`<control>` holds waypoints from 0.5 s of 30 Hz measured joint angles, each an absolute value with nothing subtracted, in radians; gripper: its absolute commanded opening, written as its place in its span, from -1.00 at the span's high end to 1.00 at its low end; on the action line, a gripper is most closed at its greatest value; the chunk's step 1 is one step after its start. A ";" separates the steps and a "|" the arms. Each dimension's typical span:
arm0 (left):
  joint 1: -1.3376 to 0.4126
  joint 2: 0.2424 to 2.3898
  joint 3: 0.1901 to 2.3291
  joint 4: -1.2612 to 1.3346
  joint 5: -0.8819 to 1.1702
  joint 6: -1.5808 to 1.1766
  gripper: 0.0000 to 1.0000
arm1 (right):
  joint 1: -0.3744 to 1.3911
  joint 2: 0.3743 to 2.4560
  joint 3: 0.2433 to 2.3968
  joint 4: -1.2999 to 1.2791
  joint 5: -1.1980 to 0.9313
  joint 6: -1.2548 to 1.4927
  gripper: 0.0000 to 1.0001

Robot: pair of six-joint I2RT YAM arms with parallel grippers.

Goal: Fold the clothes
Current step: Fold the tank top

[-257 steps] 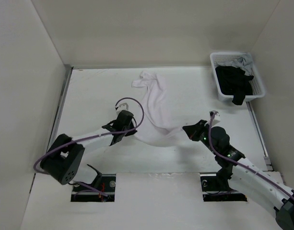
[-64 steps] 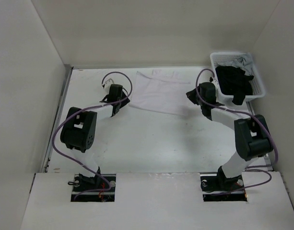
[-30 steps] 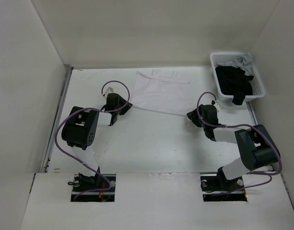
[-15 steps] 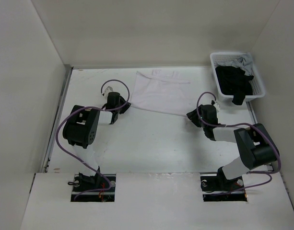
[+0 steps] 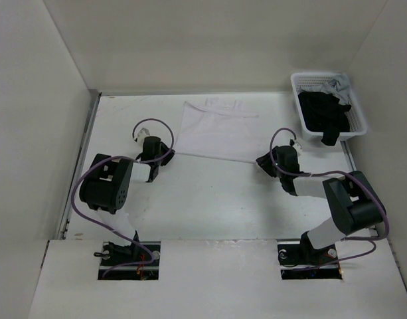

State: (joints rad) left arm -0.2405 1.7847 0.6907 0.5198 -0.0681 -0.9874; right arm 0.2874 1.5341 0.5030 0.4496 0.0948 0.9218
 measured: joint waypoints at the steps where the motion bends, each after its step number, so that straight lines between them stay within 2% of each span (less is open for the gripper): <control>1: -0.241 1.777 0.677 0.529 -0.068 -0.990 1.00 | 0.292 1.536 0.504 0.449 0.094 0.924 0.22; 15: -0.229 1.761 0.603 0.621 -0.048 -1.015 1.00 | 0.336 1.583 0.517 0.458 0.093 0.958 0.43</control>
State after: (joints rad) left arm -0.2295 1.7611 0.6033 0.6209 -0.0479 -1.0145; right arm 0.3355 1.5826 0.5167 0.4580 0.0925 0.9585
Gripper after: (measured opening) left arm 0.010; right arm 0.300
